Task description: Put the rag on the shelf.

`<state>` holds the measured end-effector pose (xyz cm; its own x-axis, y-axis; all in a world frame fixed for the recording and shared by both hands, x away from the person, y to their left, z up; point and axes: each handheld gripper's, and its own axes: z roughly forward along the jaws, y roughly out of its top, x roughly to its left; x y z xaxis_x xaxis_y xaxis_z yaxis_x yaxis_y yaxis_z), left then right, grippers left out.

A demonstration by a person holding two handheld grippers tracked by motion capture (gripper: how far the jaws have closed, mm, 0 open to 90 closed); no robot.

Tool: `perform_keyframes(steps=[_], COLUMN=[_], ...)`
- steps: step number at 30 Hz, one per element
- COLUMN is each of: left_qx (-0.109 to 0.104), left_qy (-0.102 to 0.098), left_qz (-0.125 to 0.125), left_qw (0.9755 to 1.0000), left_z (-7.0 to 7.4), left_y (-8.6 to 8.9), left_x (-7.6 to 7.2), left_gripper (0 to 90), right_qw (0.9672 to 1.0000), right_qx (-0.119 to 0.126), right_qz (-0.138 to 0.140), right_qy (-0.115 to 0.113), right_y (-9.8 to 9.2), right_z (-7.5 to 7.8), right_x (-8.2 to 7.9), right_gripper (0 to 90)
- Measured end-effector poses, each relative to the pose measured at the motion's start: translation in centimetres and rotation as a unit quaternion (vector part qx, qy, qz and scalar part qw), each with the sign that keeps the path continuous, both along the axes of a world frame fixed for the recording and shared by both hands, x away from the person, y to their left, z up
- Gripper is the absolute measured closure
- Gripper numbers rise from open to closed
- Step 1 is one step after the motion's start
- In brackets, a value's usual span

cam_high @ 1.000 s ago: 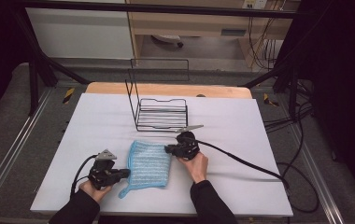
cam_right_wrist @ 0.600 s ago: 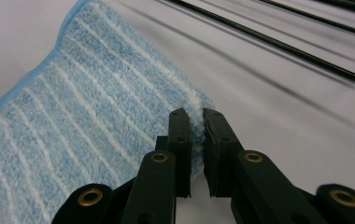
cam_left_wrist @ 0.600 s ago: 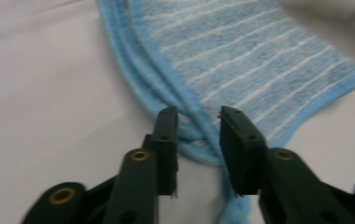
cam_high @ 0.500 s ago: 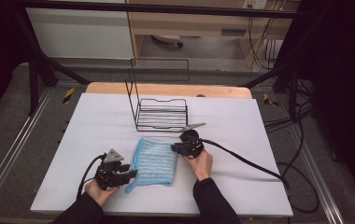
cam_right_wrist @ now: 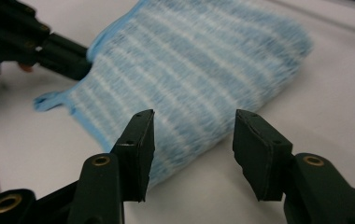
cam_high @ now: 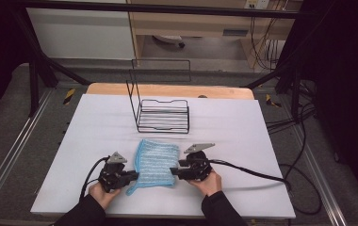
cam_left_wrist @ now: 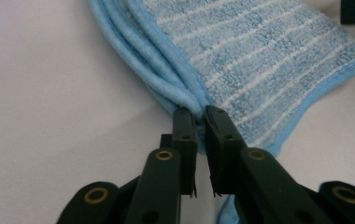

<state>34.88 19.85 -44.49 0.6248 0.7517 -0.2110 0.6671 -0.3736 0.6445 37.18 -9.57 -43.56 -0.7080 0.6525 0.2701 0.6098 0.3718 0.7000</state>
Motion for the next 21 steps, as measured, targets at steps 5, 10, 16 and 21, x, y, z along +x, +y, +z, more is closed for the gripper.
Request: perform_keyframes(steps=[5, 10, 16, 21], left_qx=[-0.002, -0.005, -0.033, -0.031], left_qy=[0.004, 0.005, 0.019, 0.022], left_qz=[0.006, 0.006, -0.009, -0.037], left_qw=[1.0, 1.0, 0.9992, 0.9986], left_z=[0.1, 0.1, 0.3, 0.3], left_y=[0.0, 0.0, -0.1, -0.9], left_x=[0.0, 0.0, -0.6, -1.7], left_gripper=[86.0, 86.4, 86.5, 86.0], right_qw=[0.9998, 0.9997, 0.9998, 0.9997], right_qx=[0.007, 0.017, 0.007, 0.001], right_qz=[0.005, 0.006, 0.011, 0.012], right_qy=[0.015, 0.015, 0.012, 0.021], right_y=[0.7, 0.8, 0.1, -0.9], right_z=[-1.4, -1.6, -0.7, -0.1], right_x=[-1.1, -1.3, -1.5, -2.4], right_gripper=[63.5, 81.3, 87.3, 87.2])
